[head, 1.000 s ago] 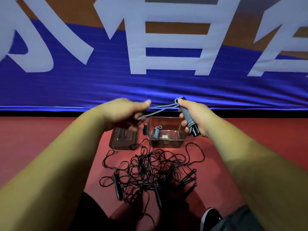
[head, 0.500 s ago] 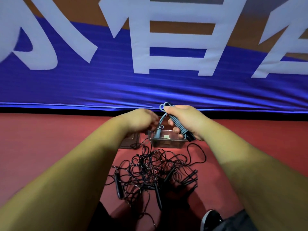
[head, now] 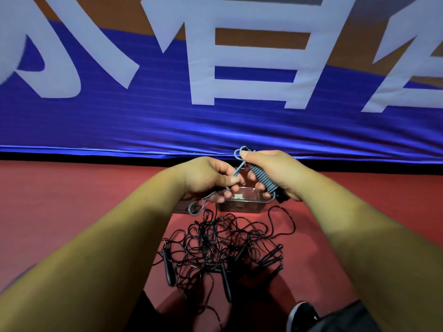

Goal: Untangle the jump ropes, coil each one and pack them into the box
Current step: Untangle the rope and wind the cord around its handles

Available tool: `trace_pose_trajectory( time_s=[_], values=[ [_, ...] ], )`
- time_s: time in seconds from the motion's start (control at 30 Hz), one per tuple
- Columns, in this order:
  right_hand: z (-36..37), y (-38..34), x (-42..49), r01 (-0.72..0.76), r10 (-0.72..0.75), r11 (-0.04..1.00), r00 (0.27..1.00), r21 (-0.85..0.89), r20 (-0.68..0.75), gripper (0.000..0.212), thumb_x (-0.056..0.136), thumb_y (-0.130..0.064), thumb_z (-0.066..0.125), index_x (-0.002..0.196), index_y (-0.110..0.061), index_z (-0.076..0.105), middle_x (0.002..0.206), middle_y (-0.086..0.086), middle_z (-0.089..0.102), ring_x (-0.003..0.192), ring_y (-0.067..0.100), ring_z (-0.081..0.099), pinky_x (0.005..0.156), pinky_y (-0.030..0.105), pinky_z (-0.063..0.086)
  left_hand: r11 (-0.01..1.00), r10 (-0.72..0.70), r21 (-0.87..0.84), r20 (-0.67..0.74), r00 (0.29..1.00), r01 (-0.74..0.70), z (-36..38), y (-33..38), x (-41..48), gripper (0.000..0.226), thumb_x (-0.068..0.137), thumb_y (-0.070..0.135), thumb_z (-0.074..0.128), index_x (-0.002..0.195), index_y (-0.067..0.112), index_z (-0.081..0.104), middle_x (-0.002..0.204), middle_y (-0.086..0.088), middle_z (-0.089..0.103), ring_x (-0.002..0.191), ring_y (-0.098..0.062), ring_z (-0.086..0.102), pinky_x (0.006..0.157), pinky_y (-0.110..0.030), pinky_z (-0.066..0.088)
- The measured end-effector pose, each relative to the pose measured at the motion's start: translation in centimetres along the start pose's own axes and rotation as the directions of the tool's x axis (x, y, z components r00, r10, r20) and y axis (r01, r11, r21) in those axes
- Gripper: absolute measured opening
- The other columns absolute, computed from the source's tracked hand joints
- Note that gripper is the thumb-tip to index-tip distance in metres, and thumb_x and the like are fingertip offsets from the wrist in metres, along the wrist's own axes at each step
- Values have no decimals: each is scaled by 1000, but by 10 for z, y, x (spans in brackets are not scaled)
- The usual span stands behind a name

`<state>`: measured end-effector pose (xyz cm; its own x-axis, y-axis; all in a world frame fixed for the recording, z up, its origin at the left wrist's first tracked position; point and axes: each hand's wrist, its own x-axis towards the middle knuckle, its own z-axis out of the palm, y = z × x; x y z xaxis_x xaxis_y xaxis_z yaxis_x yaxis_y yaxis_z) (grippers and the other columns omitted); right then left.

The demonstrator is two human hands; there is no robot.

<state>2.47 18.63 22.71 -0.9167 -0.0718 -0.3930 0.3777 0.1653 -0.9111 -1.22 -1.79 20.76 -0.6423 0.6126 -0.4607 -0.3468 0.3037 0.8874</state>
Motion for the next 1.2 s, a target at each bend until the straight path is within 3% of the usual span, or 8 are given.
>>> trace_pose_trajectory(
  time_s=[0.17,0.37,0.57,0.77,0.83,0.97,1.07,1.2],
  values=[
    [4,-4,-7,-182,181,983,965,-12,191,43,100,-54,64,88,-13,64,71,2,57,47,16,44,43,23,38,975,-30,217,-121,992,56,2,-4,6,11,103,14,64,103,8,73,79,-1,73,63,-8,62,60,-23,56],
    [5,-3,-14,-362,401,916,803,-174,440,45,101,-54,58,94,-10,66,73,4,56,47,13,46,43,20,39,927,71,376,-189,979,6,1,1,-2,21,95,-3,65,94,12,80,75,-6,75,56,-9,64,51,-21,52],
    [19,12,-14,-438,589,805,665,-400,459,45,99,-53,62,104,-8,68,72,4,57,49,15,49,45,22,42,737,245,668,-122,962,-103,7,10,-7,25,77,7,83,84,31,85,80,9,78,71,-6,67,70,-20,54],
    [25,20,-7,-365,535,780,810,-508,240,50,107,-49,57,90,-3,62,57,5,58,44,16,47,45,23,42,354,453,921,-15,892,-164,20,9,0,30,74,8,76,90,32,85,86,17,71,85,-10,68,79,-33,57],
    [25,25,-3,-316,437,820,884,-476,166,36,106,-45,61,107,-9,64,61,5,59,45,17,48,49,25,44,279,477,948,3,879,-154,21,9,1,35,78,9,72,97,36,84,89,16,67,90,-15,67,79,-37,57],
    [18,31,9,-255,277,882,961,-396,-2,9,108,-34,57,112,-27,61,72,7,58,45,17,51,51,28,47,307,528,941,-46,848,-140,25,13,3,33,90,15,70,114,34,79,105,10,74,95,-16,68,83,-37,58],
    [11,33,17,-184,158,897,983,-402,-98,8,108,-30,57,108,-22,59,74,10,61,42,18,54,48,31,50,575,515,804,-211,831,-152,31,16,1,39,93,17,72,131,21,67,96,5,76,78,-5,68,77,-28,56],
    [8,31,17,-104,75,871,994,-480,-80,19,103,-39,69,101,-22,61,102,14,75,47,20,65,43,31,50,712,383,702,-382,841,-6,33,23,3,30,101,44,63,96,15,71,68,6,72,64,-3,64,64,-28,48]
  ],
)
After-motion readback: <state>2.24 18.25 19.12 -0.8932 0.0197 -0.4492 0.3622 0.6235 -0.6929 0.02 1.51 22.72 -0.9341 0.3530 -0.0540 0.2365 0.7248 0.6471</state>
